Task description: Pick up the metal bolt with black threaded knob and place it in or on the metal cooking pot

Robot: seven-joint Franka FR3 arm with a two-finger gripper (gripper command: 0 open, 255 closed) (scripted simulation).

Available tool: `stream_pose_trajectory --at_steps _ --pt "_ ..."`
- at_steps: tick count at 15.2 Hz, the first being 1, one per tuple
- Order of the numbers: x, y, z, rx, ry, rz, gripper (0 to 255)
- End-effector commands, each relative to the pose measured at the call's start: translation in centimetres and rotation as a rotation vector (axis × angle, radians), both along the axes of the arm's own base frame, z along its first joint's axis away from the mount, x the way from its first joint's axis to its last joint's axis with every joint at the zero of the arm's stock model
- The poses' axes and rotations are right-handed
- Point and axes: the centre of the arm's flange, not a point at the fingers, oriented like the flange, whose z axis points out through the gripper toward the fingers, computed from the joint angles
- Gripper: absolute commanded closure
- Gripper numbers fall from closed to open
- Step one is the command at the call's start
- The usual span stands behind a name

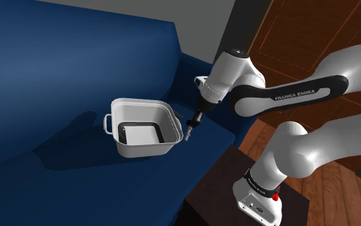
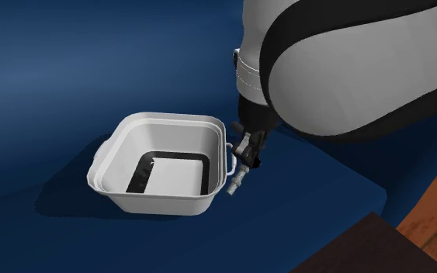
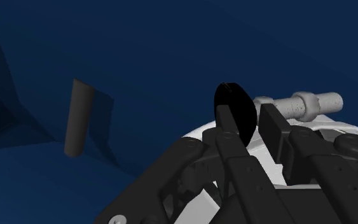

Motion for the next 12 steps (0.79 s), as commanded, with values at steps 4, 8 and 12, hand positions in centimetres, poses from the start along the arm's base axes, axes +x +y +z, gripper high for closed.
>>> stream_pose_trajectory --at_steps 4,8,12 --pt "0.0 0.0 2.8 0.000 0.000 0.000 255" --pt "0.0 0.0 4.9 0.000 0.000 0.000 255" --pt "0.0 0.0 7.0 0.000 0.000 0.000 255"
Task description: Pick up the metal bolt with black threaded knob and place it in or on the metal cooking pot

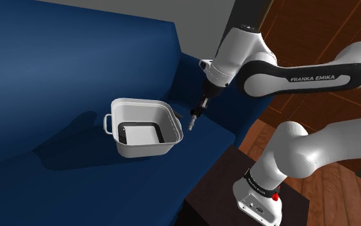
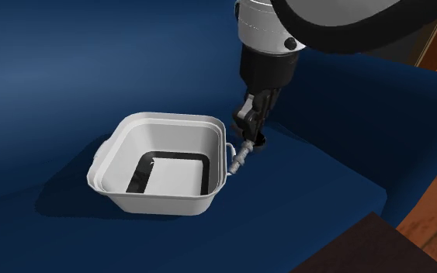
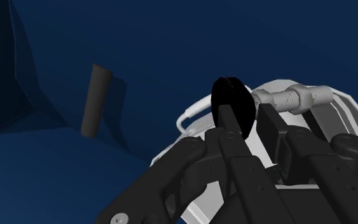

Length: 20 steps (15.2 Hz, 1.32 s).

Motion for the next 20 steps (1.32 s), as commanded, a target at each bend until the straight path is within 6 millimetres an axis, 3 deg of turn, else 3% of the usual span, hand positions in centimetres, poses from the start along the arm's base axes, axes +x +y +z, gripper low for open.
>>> stream_pose_trajectory --at_steps 1,9,20 --pt "0.0 -0.1 1.0 0.000 0.000 0.000 255" --pt "0.0 -0.1 4.9 0.000 0.000 0.000 255" --pt "11.4 8.7 6.7 0.000 0.000 0.000 255"
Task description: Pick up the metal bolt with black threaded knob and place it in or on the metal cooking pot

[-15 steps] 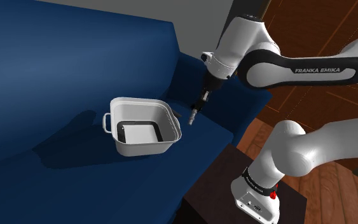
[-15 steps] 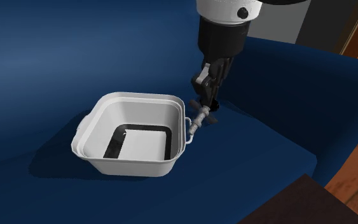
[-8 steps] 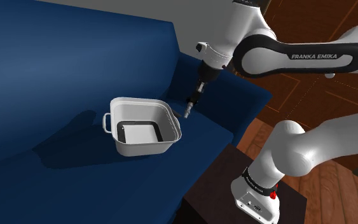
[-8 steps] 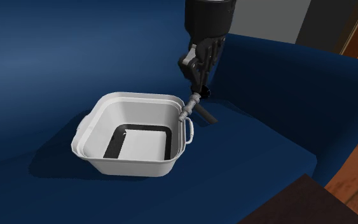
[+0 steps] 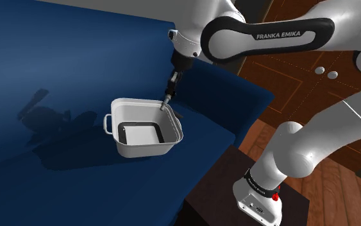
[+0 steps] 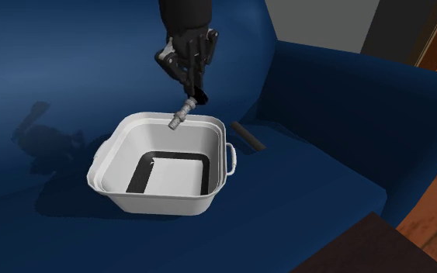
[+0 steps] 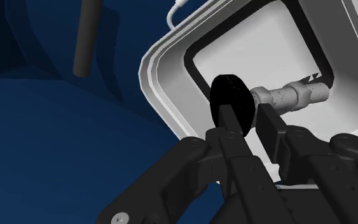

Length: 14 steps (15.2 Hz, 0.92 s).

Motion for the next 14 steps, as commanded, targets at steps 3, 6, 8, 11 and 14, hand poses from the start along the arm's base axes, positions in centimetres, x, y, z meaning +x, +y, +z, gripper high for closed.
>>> stream_pose_trajectory --at_steps 3,6,8,11,14 --pt "4.7 3.4 0.7 0.001 0.000 0.000 255" --pt "4.7 3.4 -0.9 0.001 0.000 0.000 255" --pt "4.7 3.4 -1.9 0.001 0.000 0.000 255" --pt "4.7 3.4 -3.5 0.001 0.000 0.000 255" --pt "4.7 3.4 -5.1 0.001 0.000 0.000 255"
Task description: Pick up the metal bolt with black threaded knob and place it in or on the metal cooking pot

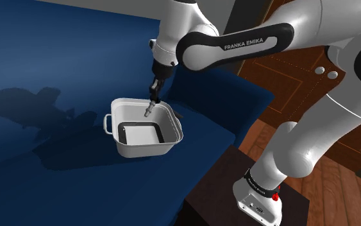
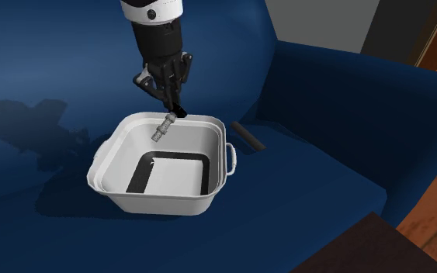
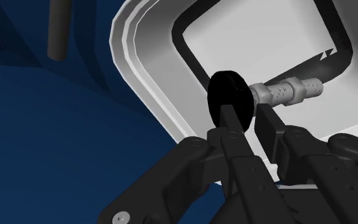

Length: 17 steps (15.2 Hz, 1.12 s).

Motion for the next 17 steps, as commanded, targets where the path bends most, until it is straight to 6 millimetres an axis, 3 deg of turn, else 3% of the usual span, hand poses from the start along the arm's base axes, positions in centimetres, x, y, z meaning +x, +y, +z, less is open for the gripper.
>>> stream_pose_trajectory --at_steps 1,7,14,15,17 --pt "-0.1 -0.1 -1.1 0.000 0.000 0.000 255" --pt "-0.1 -0.1 -4.1 0.000 0.000 0.000 255" --pt "-0.1 -0.1 -4.1 0.000 0.000 0.000 255" --pt "-0.1 -0.1 -4.1 0.000 0.000 0.000 0" --pt "-0.1 -0.1 -4.1 0.000 -0.001 0.000 0"
